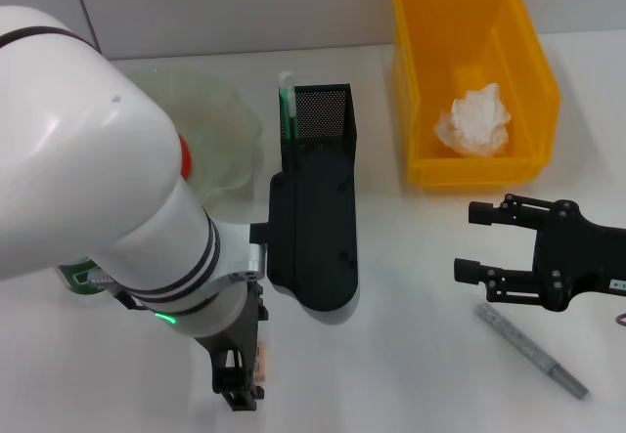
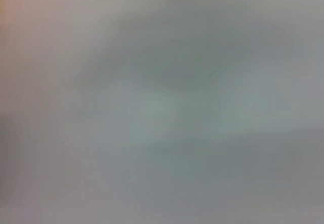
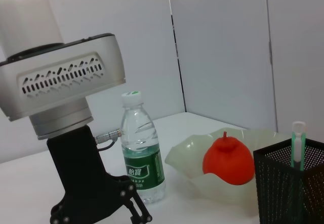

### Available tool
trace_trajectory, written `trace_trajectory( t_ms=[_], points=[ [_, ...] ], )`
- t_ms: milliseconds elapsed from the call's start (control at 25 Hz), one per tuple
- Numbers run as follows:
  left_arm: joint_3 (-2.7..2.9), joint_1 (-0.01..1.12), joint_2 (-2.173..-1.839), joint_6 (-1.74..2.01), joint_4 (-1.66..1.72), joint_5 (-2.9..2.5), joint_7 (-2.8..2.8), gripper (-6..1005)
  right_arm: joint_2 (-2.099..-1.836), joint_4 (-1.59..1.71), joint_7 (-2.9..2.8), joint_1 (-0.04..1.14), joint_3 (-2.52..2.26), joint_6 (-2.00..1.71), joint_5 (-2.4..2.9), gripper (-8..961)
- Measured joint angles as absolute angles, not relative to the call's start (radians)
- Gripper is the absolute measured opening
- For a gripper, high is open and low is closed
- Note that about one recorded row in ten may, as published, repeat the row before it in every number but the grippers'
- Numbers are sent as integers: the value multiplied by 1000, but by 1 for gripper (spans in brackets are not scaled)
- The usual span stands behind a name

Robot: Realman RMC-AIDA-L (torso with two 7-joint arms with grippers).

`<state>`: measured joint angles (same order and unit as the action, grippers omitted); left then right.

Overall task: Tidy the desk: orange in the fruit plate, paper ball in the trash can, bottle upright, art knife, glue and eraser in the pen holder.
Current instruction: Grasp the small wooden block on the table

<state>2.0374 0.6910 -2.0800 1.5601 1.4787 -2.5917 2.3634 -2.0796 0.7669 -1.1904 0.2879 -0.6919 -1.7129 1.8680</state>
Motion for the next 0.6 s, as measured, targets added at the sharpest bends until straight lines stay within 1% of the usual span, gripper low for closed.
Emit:
trace_trajectory(
  t_ms=[600],
  points=[
    [2039,683,-2080,1542,1478,-2591,2387,792,-2080,765,-1190,289,-692,-1710,1870,761]
  ],
)
